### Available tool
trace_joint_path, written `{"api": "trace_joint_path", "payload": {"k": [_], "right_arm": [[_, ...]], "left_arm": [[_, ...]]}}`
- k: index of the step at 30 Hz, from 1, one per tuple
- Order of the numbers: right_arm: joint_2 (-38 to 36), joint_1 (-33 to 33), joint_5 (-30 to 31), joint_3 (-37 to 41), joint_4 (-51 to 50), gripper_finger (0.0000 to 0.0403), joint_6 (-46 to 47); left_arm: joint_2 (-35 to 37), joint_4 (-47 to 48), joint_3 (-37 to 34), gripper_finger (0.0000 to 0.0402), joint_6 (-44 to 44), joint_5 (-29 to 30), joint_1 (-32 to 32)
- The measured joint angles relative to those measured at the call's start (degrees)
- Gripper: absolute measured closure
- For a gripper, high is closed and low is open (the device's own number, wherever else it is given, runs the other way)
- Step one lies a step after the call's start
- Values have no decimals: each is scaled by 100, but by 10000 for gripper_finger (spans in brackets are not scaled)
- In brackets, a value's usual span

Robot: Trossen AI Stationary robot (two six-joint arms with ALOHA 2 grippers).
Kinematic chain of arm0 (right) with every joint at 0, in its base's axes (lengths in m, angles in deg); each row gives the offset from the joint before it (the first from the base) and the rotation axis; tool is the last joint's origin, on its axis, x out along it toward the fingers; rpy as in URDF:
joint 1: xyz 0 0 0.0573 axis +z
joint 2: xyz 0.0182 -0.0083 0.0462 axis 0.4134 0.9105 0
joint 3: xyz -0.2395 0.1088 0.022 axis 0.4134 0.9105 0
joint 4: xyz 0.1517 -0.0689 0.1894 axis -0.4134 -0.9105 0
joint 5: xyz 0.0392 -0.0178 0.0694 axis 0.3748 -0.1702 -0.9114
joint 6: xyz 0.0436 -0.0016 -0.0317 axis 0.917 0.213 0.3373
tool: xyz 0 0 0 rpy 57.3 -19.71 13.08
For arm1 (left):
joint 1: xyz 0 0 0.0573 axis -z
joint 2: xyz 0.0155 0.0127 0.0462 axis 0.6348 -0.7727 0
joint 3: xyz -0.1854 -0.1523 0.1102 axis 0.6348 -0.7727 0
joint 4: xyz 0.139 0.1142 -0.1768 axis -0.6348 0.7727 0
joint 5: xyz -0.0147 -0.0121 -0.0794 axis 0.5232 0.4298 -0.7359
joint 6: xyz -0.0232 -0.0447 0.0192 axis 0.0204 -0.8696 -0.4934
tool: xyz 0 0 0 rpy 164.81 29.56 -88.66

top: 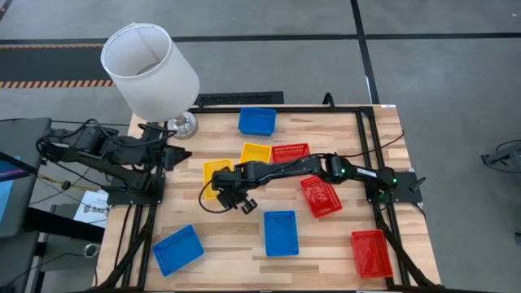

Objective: Stack baskets by color
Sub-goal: Stack the left yellow basket on the right yellow basket

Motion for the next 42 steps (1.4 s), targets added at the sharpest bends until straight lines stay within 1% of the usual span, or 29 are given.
{"api": "trace_joint_path", "payload": {"k": [3,4,8,11,14,16,19,24,27,31,37,42], "right_arm": [[-9,7,13,-4,145,375,56],[-26,7,20,-31,176,385,10],[-312,17,28,-31,367,387,43],[-632,-11,176,-31,362,396,89],[-1019,-91,614,-31,357,393,196],[-1316,-175,977,-31,143,396,388],[-1699,-350,1315,-35,-392,398,1116],[-2109,-701,1340,-35,-1702,399,3035],[-2166,-813,1373,5,-2272,399,3647],[-2160,-708,1327,270,-2251,395,3618],[-2138,-577,1325,1341,-1651,394,3672],[-2155,-579,1344,1929,-1386,386,3825]], "left_arm": [[3,3,0,164,0,0,0],[5,3,0,164,0,1,0],[42,-4,0,164,0,4,0],[80,-10,0,164,0,8,0],[142,-8,0,164,2,29,0],[153,-10,0,164,4,125,0],[192,-14,0,164,5,316,0],[178,-10,0,164,61,685,-2],[154,-10,0,164,68,758,-2],[100,-6,0,164,138,765,-2],[100,-6,0,164,223,749,-2],[101,-4,0,164,266,745,-2]]}}
